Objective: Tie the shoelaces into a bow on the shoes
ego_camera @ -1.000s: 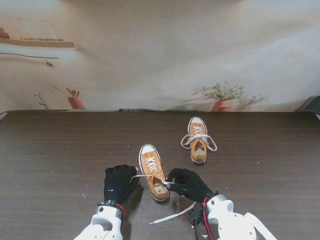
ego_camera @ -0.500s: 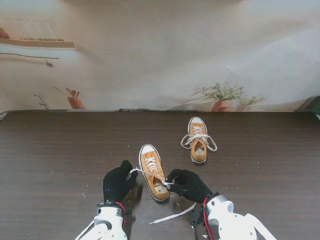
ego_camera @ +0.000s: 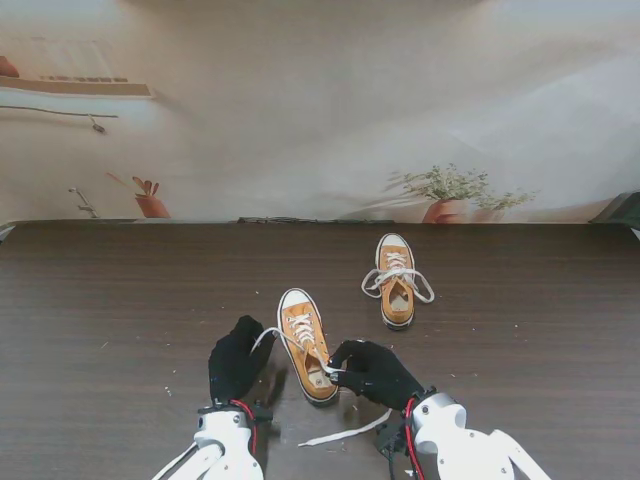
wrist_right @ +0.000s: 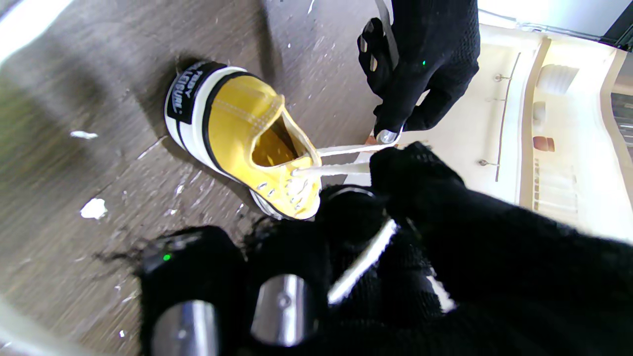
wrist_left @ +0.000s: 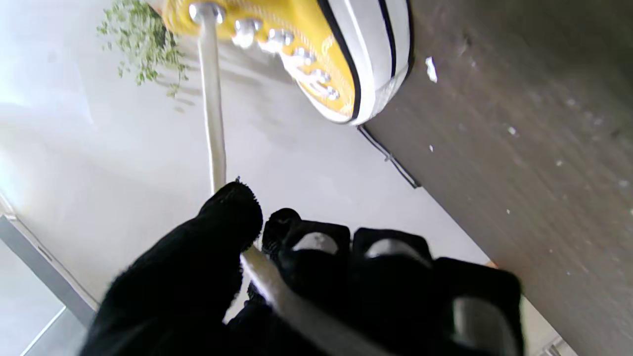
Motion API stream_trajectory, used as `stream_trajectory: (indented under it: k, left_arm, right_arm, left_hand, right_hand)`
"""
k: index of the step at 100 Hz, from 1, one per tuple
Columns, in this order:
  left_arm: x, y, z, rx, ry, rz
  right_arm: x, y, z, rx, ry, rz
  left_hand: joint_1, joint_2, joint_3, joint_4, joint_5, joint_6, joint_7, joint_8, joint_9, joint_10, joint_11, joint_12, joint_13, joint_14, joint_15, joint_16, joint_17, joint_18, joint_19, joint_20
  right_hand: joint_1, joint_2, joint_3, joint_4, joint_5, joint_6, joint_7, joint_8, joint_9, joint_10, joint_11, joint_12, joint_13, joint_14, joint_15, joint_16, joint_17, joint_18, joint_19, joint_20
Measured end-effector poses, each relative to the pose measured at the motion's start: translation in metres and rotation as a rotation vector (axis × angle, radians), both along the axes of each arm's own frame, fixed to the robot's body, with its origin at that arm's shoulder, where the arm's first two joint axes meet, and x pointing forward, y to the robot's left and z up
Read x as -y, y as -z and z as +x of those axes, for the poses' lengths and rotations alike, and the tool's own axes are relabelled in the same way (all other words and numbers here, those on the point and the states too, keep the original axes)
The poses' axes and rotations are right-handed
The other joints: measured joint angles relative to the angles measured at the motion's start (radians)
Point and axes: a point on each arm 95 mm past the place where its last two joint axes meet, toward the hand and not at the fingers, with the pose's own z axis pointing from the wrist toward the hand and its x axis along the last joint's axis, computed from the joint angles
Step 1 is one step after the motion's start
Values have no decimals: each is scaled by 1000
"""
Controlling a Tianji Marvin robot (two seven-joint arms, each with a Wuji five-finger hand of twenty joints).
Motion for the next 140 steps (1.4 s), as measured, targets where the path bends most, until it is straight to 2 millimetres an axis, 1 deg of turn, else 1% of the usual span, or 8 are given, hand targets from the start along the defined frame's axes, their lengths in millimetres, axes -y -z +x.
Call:
stream_trajectory:
  k: [12,35,73,93,102,107,119,140]
  left_arm:
    - [-4,-2,3,14,-21,2]
    - [-15,-11,1,52,-11,84]
    - [-50,-29,4,100,-11,175]
    - [-57,-37,8,136,116,218]
    - [-57,-41,12,133,335,151]
    - [-57,-43,13,136,409,130]
    - [-59,-45,17,118,493,137]
    - [-60,-42,28,37,660,-24]
  right_arm:
    - [-3,-1,-4,8,-22,10]
    - [-9,-3,-8,53,-60,-21]
    - [-9,-13,-4,186,-71,-146]
    - [-10,-25,0,228,-73,-158]
    - [-12,-29,3,249,-82,-169]
    - [-13,-32,6,255,-90,-173]
    - [-16,-39,15,271,-105,-186]
    - [-20,-49,28,315,-119,-219]
  left_hand:
    - [-1,-3,0,0,5,0,-10,-16,13,-4,13,7,2,2,49,28,14,0,7,175]
    - [-3,-29,-1,2,52,-1,-58,-77,38,-8,14,8,6,5,88,53,18,0,9,278]
    - [42,-41,-69,-38,90,-2,-180,-233,49,-10,24,8,9,10,108,54,25,0,13,309]
    - [145,-27,-196,-70,114,-3,-533,-585,49,-9,24,8,9,14,108,54,25,0,13,309]
    - [144,-27,-198,-83,113,-44,-705,-616,49,-7,24,8,9,15,108,54,25,0,13,308]
    - [121,-38,-141,-100,113,-129,-774,-617,49,-7,24,8,9,15,108,54,25,0,14,306]
    - [7,-57,63,-111,114,-128,-945,-675,49,-6,24,8,9,16,108,54,25,0,14,293]
    - [-22,-100,139,-113,146,-128,-1165,-797,49,3,12,8,8,26,108,54,25,1,14,281]
  right_hand:
    - [0,6,-2,0,-1,12,-2,0,9,0,0,10,0,0,6,2,0,0,0,5]
    - [0,12,-21,0,-1,12,-13,0,10,0,0,11,0,1,6,12,0,0,0,13]
    - [1,15,-21,0,8,9,-51,-48,20,0,1,24,0,1,7,25,0,0,0,41]
    - [1,16,-21,0,7,9,-51,-61,31,0,11,37,1,7,8,38,3,0,0,60]
    - [1,16,-29,0,7,9,-51,-62,31,0,11,47,1,7,8,39,4,0,0,62]
    - [1,16,-30,0,7,9,-51,-62,31,0,11,48,1,7,8,39,4,0,0,63]
    - [1,16,-30,0,8,9,-51,-62,32,0,11,48,1,7,9,39,4,0,0,63]
    - [1,16,-30,0,9,9,-51,-62,41,0,11,50,3,8,9,39,5,0,0,63]
